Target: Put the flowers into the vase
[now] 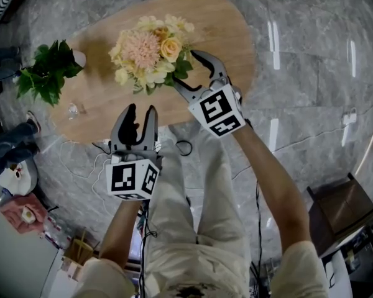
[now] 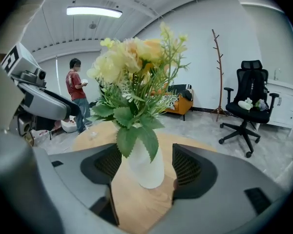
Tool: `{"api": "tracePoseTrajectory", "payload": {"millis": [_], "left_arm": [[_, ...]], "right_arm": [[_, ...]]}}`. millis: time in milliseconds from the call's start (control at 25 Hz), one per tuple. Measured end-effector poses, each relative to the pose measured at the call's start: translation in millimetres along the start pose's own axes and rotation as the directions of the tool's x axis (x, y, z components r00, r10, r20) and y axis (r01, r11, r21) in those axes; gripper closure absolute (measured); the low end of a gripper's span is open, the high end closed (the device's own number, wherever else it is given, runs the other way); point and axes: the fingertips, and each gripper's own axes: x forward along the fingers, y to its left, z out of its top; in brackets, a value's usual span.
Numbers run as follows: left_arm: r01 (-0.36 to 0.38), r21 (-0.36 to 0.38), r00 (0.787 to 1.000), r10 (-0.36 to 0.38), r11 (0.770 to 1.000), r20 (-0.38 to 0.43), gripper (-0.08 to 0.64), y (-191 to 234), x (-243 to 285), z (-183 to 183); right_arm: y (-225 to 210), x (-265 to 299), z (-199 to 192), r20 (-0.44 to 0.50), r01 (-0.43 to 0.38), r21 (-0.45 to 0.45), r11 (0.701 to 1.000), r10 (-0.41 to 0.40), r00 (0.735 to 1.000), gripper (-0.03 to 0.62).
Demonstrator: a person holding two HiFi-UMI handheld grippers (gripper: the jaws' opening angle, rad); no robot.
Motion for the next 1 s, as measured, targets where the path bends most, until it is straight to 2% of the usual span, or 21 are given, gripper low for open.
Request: {"api": "tracePoseTrajectory", "payload": {"millis": [320, 440, 600, 840, 920, 1000], "left_arm": [[-0.011, -0.037, 1.000, 0.011, 0.999, 0.003, 0.402, -1, -12, 19], [-0.005, -0.067, 1.000, 0.005, 0.998, -0.005, 0.402, -1, -19, 24], [-0.010, -0.055, 1.000, 0.010, 0.998, -0.008, 0.411, -4, -27, 35], [-0.051, -0.045, 0.999, 0.051, 0.998, 0.013, 0.491, -7, -48, 54], [-0.045, -0.040, 0.999, 0.045, 0.998, 0.011, 0.508, -13, -53, 59], [-0.023, -0.049, 1.000, 0.023, 0.999, -0.008, 0.517, -23, -56, 58]], "right_arm": [[-6, -31, 12, -0.008, 0.045, 0.043, 0.998, -0.045, 0.999, 0.287], [-1, -47, 15, -0.012, 0.057, 0.092, 0.994, -0.056, 0.998, 0.288], [6, -71, 25, -0.008, 0.074, 0.114, 0.991, -0.074, 0.997, 0.288], [22, -92, 42, -0.040, 0.092, 0.100, 0.991, -0.088, 0.995, 0.291], [27, -98, 52, -0.034, 0.091, 0.098, 0.991, -0.088, 0.996, 0.307], [29, -106, 63, -0.018, 0.099, 0.093, 0.991, -0.097, 0.995, 0.367]]}}
